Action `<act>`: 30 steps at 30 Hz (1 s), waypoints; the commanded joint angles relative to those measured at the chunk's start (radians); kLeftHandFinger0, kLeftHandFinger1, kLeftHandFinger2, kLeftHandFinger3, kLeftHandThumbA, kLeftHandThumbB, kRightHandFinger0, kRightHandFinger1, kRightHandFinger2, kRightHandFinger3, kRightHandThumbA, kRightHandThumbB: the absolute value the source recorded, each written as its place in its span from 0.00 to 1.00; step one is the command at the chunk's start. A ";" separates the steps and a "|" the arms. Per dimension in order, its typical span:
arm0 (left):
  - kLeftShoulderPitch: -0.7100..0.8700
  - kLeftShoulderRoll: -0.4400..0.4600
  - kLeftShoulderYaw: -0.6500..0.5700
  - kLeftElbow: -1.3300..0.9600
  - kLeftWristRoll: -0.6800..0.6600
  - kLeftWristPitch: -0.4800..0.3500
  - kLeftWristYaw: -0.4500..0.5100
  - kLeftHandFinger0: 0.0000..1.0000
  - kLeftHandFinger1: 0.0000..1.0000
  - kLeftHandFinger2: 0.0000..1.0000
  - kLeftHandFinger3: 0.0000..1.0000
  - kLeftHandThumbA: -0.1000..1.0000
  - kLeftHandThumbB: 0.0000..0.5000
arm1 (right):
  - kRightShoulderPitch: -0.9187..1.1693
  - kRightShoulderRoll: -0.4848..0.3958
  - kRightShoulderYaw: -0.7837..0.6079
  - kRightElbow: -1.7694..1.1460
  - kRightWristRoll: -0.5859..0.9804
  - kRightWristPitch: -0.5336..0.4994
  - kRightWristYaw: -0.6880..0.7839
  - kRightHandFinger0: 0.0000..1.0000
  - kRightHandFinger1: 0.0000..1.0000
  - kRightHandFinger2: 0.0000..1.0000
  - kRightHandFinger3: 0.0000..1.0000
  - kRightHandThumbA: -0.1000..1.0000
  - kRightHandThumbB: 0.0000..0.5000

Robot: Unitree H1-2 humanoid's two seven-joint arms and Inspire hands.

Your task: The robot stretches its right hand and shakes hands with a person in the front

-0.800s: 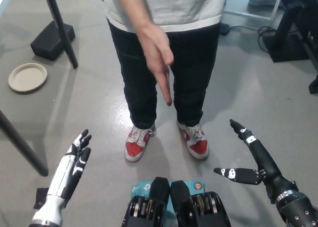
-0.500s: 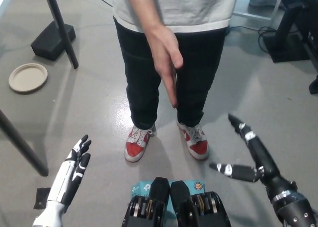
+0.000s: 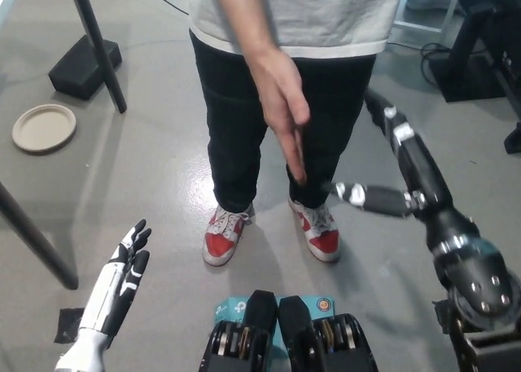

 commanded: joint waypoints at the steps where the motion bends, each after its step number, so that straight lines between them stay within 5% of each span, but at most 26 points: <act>1: -0.014 0.002 0.011 -0.009 0.000 -0.049 0.015 1.00 1.00 1.00 1.00 1.00 0.01 | -0.077 0.015 0.010 0.005 -0.028 0.062 0.002 1.00 1.00 1.00 1.00 1.00 0.74; 30: -0.027 0.006 0.011 -0.026 0.011 -0.021 0.009 1.00 1.00 1.00 1.00 1.00 0.03 | -0.337 0.117 0.001 0.449 -0.016 0.062 -0.019 1.00 1.00 1.00 1.00 1.00 0.82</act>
